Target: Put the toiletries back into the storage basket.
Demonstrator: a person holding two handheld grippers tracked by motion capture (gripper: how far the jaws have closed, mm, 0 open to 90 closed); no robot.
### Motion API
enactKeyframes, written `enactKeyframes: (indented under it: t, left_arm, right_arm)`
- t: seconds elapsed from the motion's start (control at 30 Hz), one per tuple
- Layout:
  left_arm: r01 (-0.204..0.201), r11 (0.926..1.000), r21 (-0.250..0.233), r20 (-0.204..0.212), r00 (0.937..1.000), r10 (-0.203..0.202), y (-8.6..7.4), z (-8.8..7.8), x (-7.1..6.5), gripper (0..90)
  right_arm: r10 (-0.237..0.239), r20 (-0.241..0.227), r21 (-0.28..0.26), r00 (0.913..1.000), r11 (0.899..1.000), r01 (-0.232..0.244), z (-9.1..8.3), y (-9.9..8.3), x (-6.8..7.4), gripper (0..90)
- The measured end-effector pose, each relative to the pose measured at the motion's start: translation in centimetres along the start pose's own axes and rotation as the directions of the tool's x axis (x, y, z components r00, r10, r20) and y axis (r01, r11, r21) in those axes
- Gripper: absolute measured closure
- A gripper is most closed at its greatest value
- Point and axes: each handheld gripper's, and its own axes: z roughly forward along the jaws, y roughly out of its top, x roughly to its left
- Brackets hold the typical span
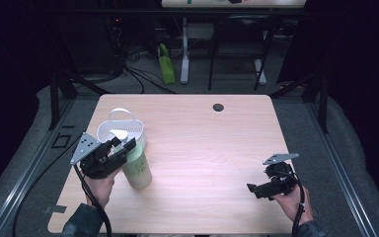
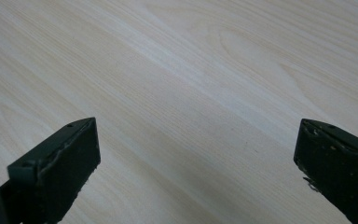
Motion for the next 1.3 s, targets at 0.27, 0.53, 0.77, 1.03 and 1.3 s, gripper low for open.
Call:
enactKeyframes:
  t: [0.27,0.53,0.77,1.03,1.3]
  left_arm:
    - [0.016,0.9996,-0.021,-0.019,0.9997,-0.017,-0.01,0.00,0.05,63.3]
    - [0.029,0.9990,-0.033,-0.025,0.9993,-0.029,-0.08,0.02,0.08,66.5]
    - [0.035,0.9976,-0.059,-0.022,0.9991,-0.036,-0.31,0.17,0.11,67.0]
    - [0.024,0.9975,-0.066,-0.027,0.9993,-0.026,-0.32,0.37,0.13,67.2]
    - [0.026,0.9977,-0.062,-0.032,0.9991,-0.028,-0.15,0.34,0.25,67.3]
  right_arm:
    - [0.004,0.000,-0.002,1.0000,1.000,-0.004,-0.09,-0.03,0.03,0.0]
    - [0.005,-0.004,0.000,1.0000,1.000,-0.005,-0.09,-0.07,-0.04,0.0]
    - [0.001,-0.006,-0.002,1.0000,1.000,-0.001,-0.15,-0.16,-0.09,0.1]
    - [0.001,-0.010,0.001,1.0000,1.000,-0.001,-0.12,-0.14,0.00,0.1]
    - [-0.001,0.004,-0.012,1.0000,1.000,0.001,-0.25,-0.18,-0.21,0.0]
